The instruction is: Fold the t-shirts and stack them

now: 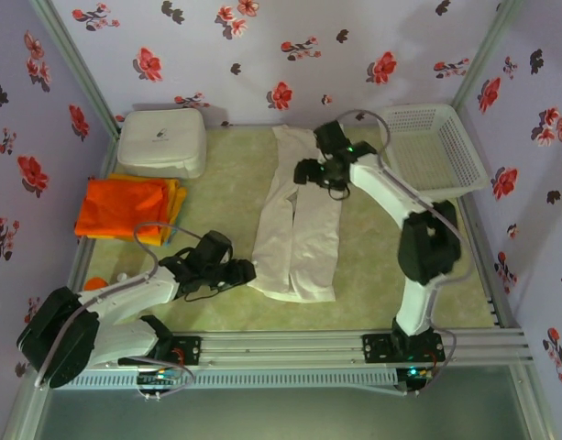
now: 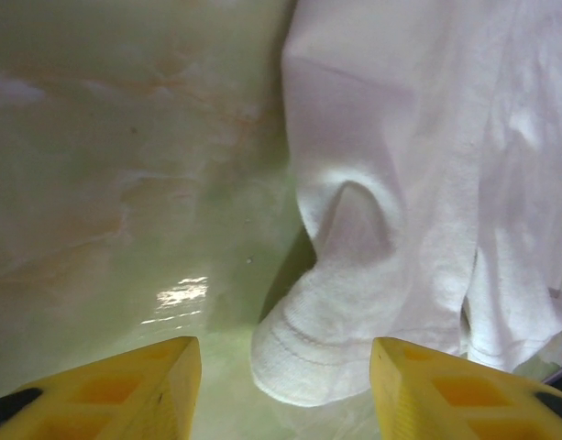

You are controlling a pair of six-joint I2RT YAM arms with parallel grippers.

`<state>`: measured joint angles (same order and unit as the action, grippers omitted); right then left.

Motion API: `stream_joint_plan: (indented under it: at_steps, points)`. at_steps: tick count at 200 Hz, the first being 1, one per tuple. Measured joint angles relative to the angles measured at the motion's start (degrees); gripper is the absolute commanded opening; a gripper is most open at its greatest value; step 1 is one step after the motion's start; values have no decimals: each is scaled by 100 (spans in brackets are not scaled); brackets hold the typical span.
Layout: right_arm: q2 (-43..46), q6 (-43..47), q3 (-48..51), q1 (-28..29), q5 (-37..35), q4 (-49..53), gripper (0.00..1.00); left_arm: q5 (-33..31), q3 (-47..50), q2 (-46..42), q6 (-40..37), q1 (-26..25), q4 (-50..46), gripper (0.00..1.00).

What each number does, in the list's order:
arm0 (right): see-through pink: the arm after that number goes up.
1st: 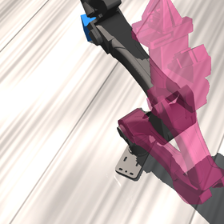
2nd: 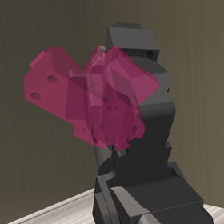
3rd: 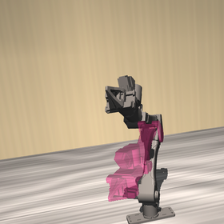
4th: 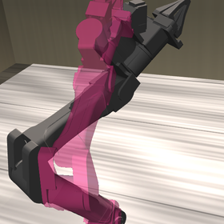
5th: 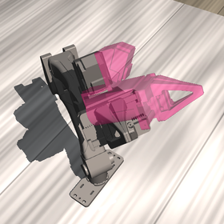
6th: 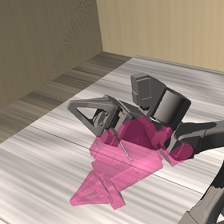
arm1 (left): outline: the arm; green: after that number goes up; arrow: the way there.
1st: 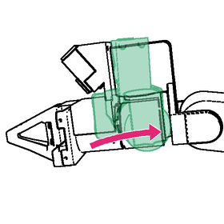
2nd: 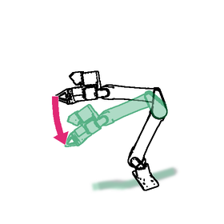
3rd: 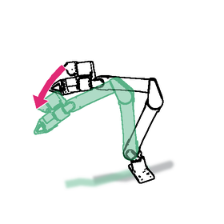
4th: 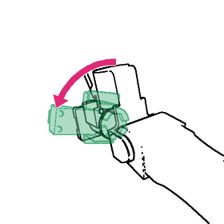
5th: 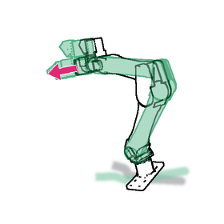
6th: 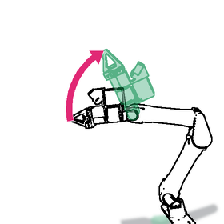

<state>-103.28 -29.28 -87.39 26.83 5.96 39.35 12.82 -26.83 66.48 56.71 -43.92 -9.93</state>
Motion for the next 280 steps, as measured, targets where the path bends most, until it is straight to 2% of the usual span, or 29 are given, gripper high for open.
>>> stream_joint_plan:
  at_steps: [23,55,91,129,156,188,214,235,260,274,280]
  points:
    - [1115,-393,1722,-20,214,-212,72,107,0,199,-2,-59,205,51]
    - [2262,-876,3569,-9,483,-249,58,186,42,426,0,-107,393,47]
    - [3353,-1327,4754,155,811,-280,47,227,94,562,4,-138,562,42]
    - [3934,-1786,5648,492,1244,-675,45,245,127,686,52,-219,778,37]
    - [3928,-2090,5936,688,1384,-1032,42,245,129,800,146,-280,866,31]
    - [3742,-2380,5980,1032,1473,-1547,22,243,129,809,269,-374,870,21]
    - [3733,-2629,6081,1185,1499,-1679,13,240,129,719,372,-422,769,16]
    - [4122,-2763,6085,1196,1388,-1401,3,223,129,407,522,-501,553,15]
    - [4872,-3220,6092,1196,1266,-905,1,201,129,-68,796,-551,203,14]
    - [5125,-3550,6142,1196,1272,-688,6,168,146,-323,988,-595,48,14]
    - [5211,-3665,6170,1196,1274,-599,15,153,157,-413,1062,-619,0,14]
